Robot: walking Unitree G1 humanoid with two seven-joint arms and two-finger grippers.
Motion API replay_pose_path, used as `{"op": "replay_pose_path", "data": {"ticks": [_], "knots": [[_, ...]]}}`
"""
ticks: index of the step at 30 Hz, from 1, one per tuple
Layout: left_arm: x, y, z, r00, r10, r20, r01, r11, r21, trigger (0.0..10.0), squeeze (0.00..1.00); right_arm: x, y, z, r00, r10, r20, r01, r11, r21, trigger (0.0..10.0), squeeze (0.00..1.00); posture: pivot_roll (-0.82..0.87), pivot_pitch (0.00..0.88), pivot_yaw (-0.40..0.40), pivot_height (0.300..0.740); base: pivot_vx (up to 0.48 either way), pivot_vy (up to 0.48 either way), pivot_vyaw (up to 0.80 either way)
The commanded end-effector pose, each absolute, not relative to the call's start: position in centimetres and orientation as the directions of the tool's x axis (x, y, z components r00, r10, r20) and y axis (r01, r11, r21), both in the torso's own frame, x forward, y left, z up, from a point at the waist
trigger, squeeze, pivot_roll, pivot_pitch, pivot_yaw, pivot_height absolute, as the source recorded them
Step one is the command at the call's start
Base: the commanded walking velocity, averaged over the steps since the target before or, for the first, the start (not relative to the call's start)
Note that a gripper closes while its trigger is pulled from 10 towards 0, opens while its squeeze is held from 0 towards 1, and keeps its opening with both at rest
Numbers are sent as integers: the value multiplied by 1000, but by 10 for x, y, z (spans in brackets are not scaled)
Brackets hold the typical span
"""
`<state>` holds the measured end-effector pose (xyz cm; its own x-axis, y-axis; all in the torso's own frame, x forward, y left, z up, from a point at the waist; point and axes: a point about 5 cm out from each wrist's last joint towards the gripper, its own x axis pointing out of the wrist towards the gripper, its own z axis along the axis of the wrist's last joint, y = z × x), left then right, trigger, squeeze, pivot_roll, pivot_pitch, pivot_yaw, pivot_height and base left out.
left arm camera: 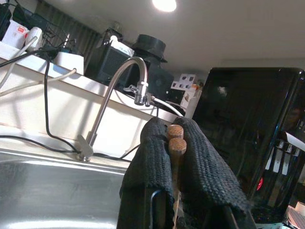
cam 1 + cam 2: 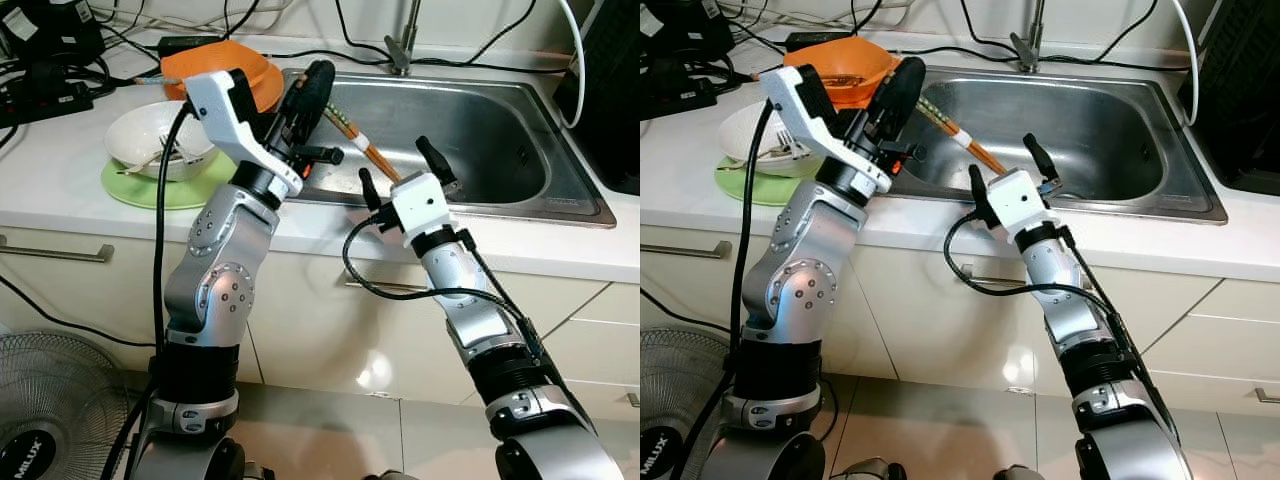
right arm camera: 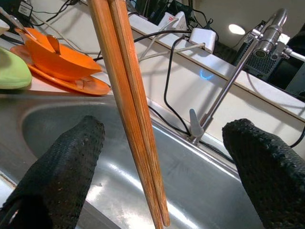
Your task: Kitchen organization
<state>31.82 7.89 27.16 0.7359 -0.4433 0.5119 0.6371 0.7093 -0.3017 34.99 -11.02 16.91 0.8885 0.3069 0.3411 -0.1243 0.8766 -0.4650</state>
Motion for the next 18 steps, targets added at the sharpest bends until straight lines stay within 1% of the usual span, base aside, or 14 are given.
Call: {"op": "replay_pose_path", "data": {"ticks": [1, 4, 5, 18], "knots": [[315, 75, 273, 720, -467, 513, 654, 704, -276, 10000, 0, 351, -110, 171, 884, 314, 346, -130, 877, -463, 6980, 0, -29, 54, 7, 740, 0, 0, 0], [315, 75, 273, 720, -467, 513, 654, 704, -276, 10000, 0, 351, -110, 171, 884, 314, 346, -130, 877, -463, 6980, 0, -29, 54, 7, 740, 0, 0, 0], [315, 75, 273, 720, -469, 512, 655, 704, -276, 10000, 0, 351, -110, 171, 884, 314, 346, -131, 877, -463, 0, 0, -30, 56, 8, 740, 0, 0, 0], [314, 73, 272, 717, -485, 500, 660, 703, -265, 10000, 0, 351, -112, 169, 890, 303, 340, -123, 879, -461, 0, 0, -28, 61, 6, 740, 0, 0, 0]]}}
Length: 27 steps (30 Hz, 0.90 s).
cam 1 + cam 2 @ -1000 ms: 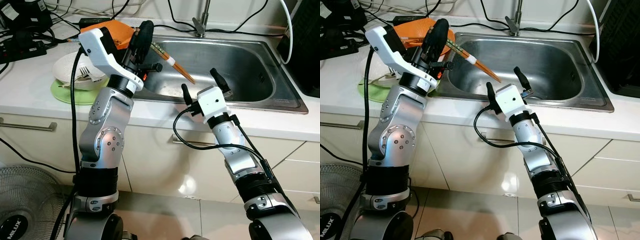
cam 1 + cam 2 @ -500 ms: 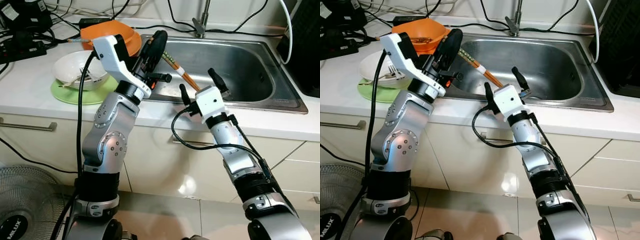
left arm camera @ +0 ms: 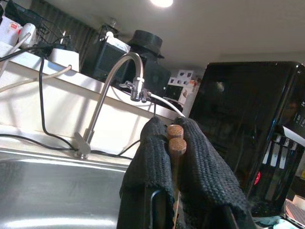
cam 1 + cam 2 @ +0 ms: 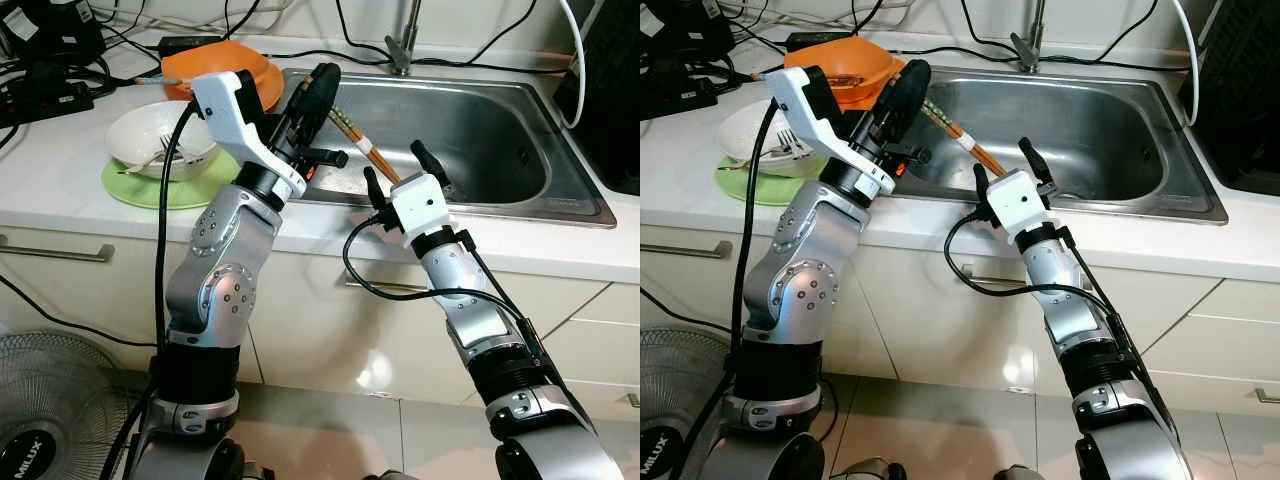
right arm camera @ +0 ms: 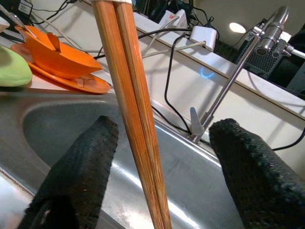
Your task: Kitchen organization
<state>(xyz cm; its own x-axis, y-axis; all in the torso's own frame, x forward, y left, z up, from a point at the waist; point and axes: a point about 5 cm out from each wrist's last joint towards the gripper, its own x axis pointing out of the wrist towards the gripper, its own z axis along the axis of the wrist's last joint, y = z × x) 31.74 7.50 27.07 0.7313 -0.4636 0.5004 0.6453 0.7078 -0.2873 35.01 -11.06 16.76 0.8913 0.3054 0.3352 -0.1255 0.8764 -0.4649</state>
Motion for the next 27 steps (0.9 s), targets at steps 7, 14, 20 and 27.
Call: {"op": "replay_pose_path", "data": {"ticks": [7, 14, 20, 27], "knots": [[315, 73, 271, 719, -488, 495, 660, 704, -263, 10000, 0, 352, -112, 168, 893, 304, 332, -125, 875, -467, 0, 0, -26, 62, 5, 740, 0, 0, 0], [314, 72, 272, 713, -495, 497, 665, 701, -257, 10000, 0, 352, -112, 168, 893, 305, 331, -127, 877, -464, 0, 0, -25, 61, 7, 740, 0, 0, 0], [314, 71, 272, 705, -503, 499, 673, 697, -247, 10000, 0, 352, -112, 168, 895, 303, 329, -126, 877, -464, 0, 0, -26, 60, 7, 740, 0, 0, 0], [312, 69, 273, 695, -516, 500, 682, 692, -235, 10000, 0, 353, -113, 168, 895, 302, 328, -126, 878, -463, 0, 0, -25, 59, 7, 740, 0, 0, 0]]}}
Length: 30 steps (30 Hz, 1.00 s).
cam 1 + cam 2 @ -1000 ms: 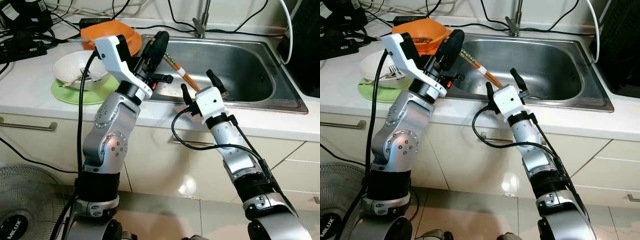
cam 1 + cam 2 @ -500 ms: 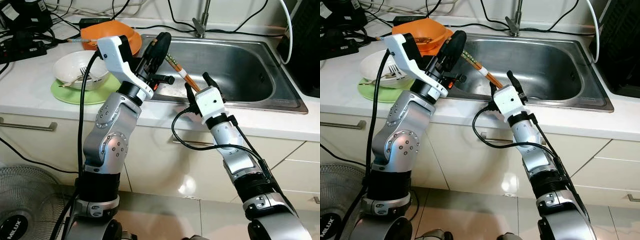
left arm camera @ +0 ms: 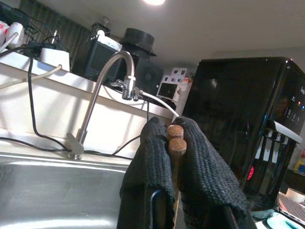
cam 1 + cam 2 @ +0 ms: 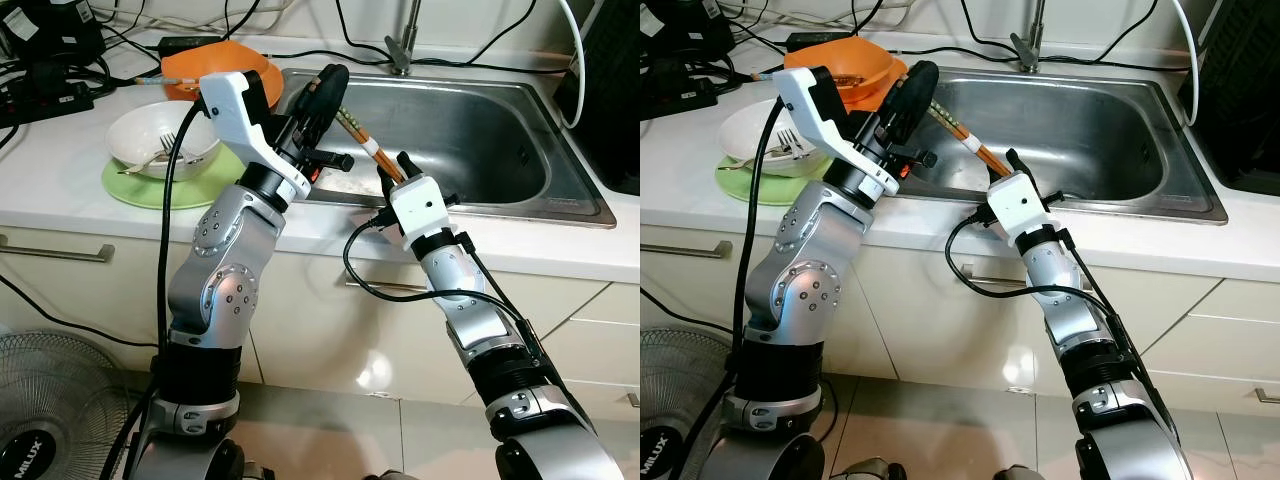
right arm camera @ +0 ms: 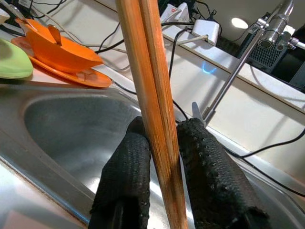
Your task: Kitchen organization
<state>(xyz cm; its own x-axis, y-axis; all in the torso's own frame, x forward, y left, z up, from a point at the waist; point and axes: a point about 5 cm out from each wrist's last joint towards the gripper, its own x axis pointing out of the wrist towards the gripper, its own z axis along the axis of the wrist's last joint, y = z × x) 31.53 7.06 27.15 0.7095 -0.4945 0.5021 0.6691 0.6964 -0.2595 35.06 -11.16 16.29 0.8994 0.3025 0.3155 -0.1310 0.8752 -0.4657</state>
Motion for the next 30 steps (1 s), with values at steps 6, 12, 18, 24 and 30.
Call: {"op": "replay_pose_path", "data": {"ticks": [6, 12, 18, 24, 30], "knots": [[312, 68, 272, 689, -526, 499, 689, 688, -228, 10000, 1000, 354, -114, 168, 896, 298, 329, -122, 879, -462, 0, 0, -25, 58, 7, 740, 0, 0, 0], [313, 68, 271, 693, -523, 496, 685, 692, -227, 10000, 1000, 355, -118, 169, 899, 288, 329, -113, 880, -462, 0, 0, -25, 58, 6, 740, 0, 0, 0], [311, 67, 272, 684, -530, 502, 695, 682, -226, 10000, 1000, 356, -120, 170, 903, 274, 331, -106, 888, -447, 0, 0, -24, 57, 6, 740, 0, 0, 0], [311, 68, 269, 689, -528, 496, 690, 688, -225, 10000, 1000, 357, -123, 171, 910, 251, 330, -100, 905, -413, 0, 0, -25, 53, 5, 740, 0, 0, 0], [312, 71, 266, 700, -523, 486, 679, 698, -228, 10000, 1000, 358, -125, 172, 913, 240, 330, -99, 914, -393, 0, 0, -25, 53, 5, 740, 0, 0, 0]]}}
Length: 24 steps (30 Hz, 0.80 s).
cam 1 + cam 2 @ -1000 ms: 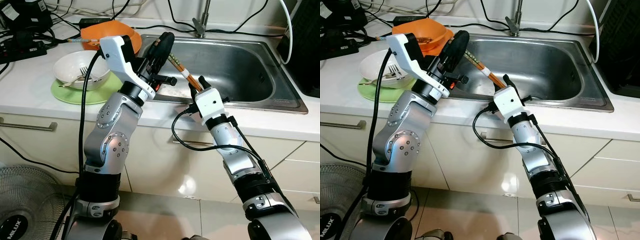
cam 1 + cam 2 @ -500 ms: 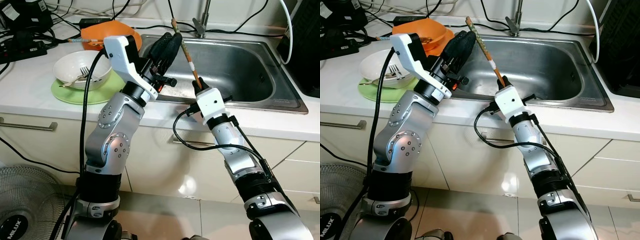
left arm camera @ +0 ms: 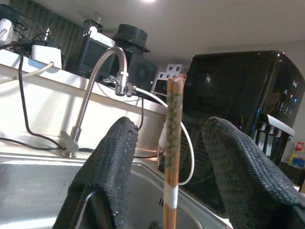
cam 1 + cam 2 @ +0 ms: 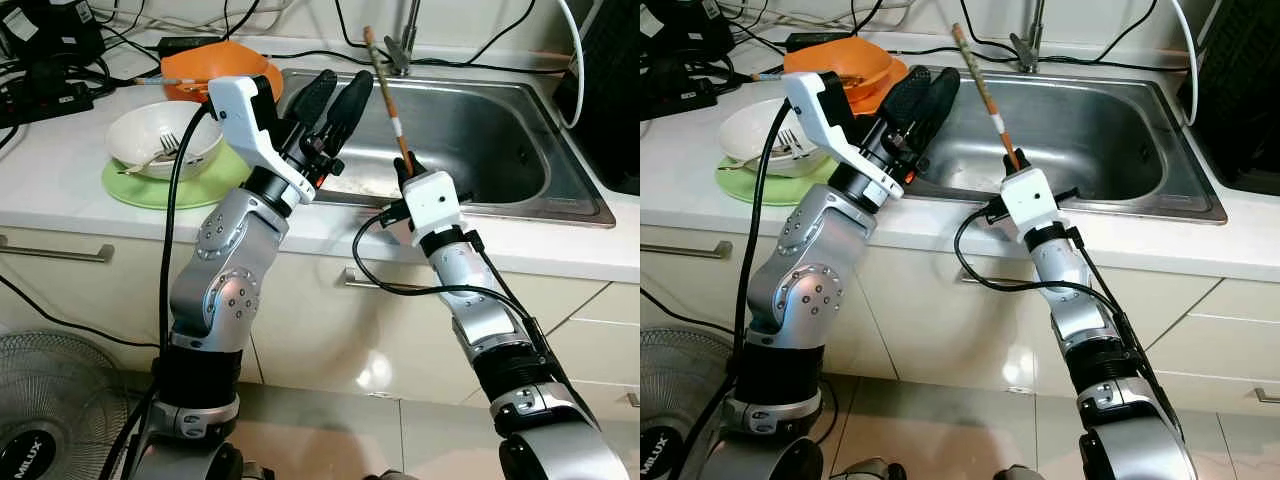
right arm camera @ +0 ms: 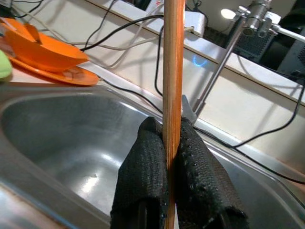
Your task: Kitchen organization
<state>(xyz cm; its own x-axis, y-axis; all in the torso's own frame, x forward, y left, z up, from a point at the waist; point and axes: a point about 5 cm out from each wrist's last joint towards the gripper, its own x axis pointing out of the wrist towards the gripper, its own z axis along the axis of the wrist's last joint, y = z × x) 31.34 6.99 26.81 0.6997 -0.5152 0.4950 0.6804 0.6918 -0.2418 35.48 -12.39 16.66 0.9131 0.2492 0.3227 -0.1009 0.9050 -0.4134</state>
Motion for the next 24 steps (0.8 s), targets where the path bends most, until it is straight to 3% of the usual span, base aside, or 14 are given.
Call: {"op": "replay_pose_path", "data": {"ticks": [1, 9, 10, 11, 19, 24], "knots": [[313, 71, 265, 703, -522, 483, 676, 700, -228, 10000, 1000, 358, -125, 172, 913, 241, 329, -99, 914, -394, 0, 0, -26, 56, 5, 740, 0, 0, 0], [315, 77, 260, 737, -497, 457, 635, 741, -219, 10000, 1000, 362, -129, 173, 925, 207, 317, -90, 934, -346, 0, 0, -26, 56, 5, 740, 0, 0, 0], [317, 79, 258, 754, -484, 444, 613, 762, -211, 10000, 549, 363, -131, 174, 931, 192, 311, -85, 941, -327, 0, 0, -24, 61, 1, 740, 0, 0, 0], [319, 80, 255, 768, -476, 429, 597, 775, -209, 10000, 0, 365, -133, 175, 937, 179, 301, -82, 947, -310, 10000, 0, -24, 61, 1, 740, 0, 0, 0], [325, 85, 224, 824, -511, 245, 545, 832, -97, 10000, 0, 390, -145, 190, 983, 83, 166, -55, 985, -166, 10000, 0, -30, 67, -3, 740, 0, 0, 0], [320, 79, 197, 814, -574, 90, 579, 815, -37, 10000, 0, 407, -137, 204, 990, 125, 61, -119, 988, -104, 10000, 0, -29, 69, -7, 740, 0, 0, 0]]}}
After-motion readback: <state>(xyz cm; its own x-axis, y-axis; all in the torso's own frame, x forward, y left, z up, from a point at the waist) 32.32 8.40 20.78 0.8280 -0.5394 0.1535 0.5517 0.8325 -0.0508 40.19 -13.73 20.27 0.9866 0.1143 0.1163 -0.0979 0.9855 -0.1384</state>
